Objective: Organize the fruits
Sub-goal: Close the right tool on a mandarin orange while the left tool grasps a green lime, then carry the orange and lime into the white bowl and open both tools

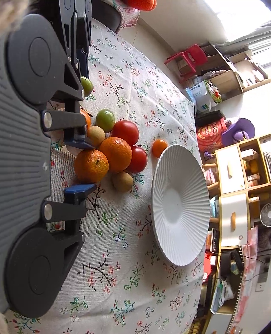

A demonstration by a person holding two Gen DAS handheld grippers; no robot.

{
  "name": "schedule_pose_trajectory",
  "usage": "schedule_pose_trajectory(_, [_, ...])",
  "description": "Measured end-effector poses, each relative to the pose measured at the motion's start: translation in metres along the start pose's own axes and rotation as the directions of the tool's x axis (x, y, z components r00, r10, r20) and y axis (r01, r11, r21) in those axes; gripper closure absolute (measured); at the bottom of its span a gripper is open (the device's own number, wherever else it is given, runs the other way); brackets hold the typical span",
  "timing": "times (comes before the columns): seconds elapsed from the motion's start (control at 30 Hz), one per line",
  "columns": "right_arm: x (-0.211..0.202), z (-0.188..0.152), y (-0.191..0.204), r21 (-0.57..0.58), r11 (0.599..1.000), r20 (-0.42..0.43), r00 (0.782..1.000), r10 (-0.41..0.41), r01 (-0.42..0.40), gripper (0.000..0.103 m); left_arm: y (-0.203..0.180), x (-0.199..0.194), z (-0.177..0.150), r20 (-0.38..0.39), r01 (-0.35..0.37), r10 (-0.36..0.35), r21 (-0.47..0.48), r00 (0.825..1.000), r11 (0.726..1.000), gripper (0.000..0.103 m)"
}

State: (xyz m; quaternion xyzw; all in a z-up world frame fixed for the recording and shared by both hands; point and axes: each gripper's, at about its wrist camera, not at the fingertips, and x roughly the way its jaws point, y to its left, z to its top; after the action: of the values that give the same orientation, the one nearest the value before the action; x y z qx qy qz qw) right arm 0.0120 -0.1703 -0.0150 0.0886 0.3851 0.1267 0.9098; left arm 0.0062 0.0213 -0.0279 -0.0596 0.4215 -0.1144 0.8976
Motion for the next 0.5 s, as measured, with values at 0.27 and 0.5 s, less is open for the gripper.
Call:
schedule_pose_trajectory(0.27, [-0.008, 0.025, -0.013, 0.012, 1.000, 0.068, 0.998, -0.020, 0.019, 0.071, -0.023, 0.003, 0.034, 0.066, 0.006, -0.008, 0.030, 0.998, 1.000, 0.081])
schedule_pose_trajectory(0.5, [0.007, 0.045, -0.032, 0.032, 0.999, 0.100, 0.995, -0.024, 0.021, 0.071, -0.050, 0.022, 0.072, 0.106, 0.020, -0.028, 0.073, 0.994, 0.997, 0.081])
